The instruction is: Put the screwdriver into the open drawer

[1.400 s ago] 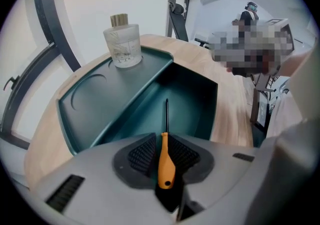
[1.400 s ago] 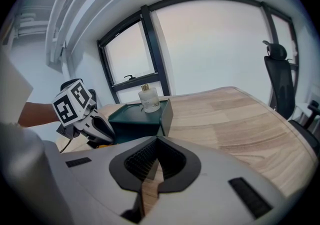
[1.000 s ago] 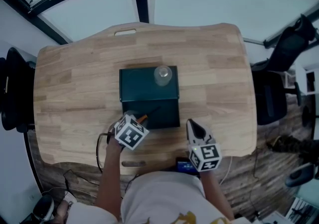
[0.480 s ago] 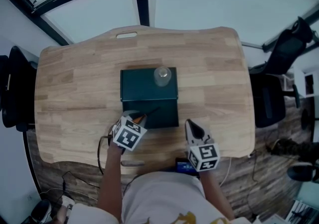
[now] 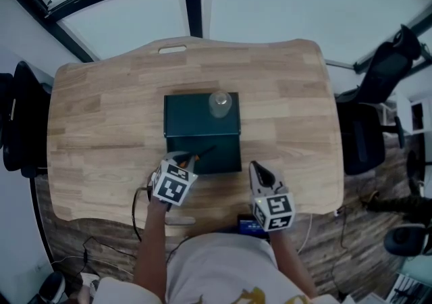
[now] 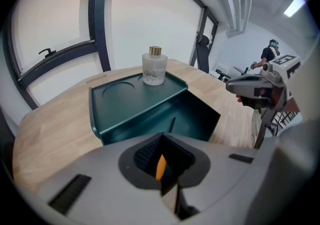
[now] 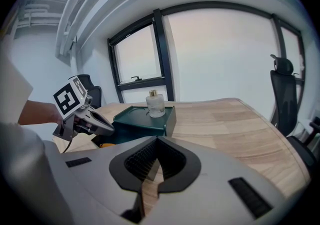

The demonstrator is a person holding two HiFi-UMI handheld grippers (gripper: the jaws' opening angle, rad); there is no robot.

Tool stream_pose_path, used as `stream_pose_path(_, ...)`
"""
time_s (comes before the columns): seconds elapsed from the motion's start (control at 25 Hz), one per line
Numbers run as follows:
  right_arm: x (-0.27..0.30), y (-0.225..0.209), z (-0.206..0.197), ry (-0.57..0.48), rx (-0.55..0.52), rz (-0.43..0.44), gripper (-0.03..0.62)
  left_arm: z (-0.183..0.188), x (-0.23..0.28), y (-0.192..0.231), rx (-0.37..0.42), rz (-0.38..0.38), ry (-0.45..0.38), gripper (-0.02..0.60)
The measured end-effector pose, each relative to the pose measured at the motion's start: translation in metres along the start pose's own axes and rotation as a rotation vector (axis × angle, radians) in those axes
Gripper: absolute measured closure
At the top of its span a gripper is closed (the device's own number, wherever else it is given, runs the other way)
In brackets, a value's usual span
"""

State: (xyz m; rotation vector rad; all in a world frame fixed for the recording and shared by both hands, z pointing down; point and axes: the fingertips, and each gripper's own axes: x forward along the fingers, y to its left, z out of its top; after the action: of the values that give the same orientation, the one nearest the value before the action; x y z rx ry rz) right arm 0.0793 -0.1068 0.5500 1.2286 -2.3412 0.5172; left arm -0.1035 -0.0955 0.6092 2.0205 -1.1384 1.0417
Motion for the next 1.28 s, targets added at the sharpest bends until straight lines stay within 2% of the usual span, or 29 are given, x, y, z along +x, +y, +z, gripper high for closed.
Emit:
stream_pose_path(0.2, -0.001, -0.008, 0.004, -0.015, 0.022, -0.030, 0.599, 0.000, -0.007, 0.007, -0.020, 0.055, -0.031, 0.581)
stream_pose_path(0.52, -0.007, -0.005, 0.011, -0.038, 0.013, -0.021, 0.599, 0.008, -0.019, 0.008, -0.030, 0.109, -0.130, 0.581)
stream_pose_path(0.76, -0.011, 0.000, 0.021, -0.064, -0.007, -0.009, 0.599, 0.022, -0.035, 0.004, -0.047, 0.119, -0.205, 0.581)
stream_pose_path(0.96, -0.019, 0.000, 0.027, -0.090, -0.015, -0.016, 0.599, 0.034, -0.052, -0.002, -0.106, 0.104, -0.286, 0.581)
stream_pose_path(1.28, -0.038, 0.005, 0.040, -0.163, 0.003, -0.018, 0.599, 0.040, -0.084, -0.009, -0.125, 0.154, -0.400, 0.581)
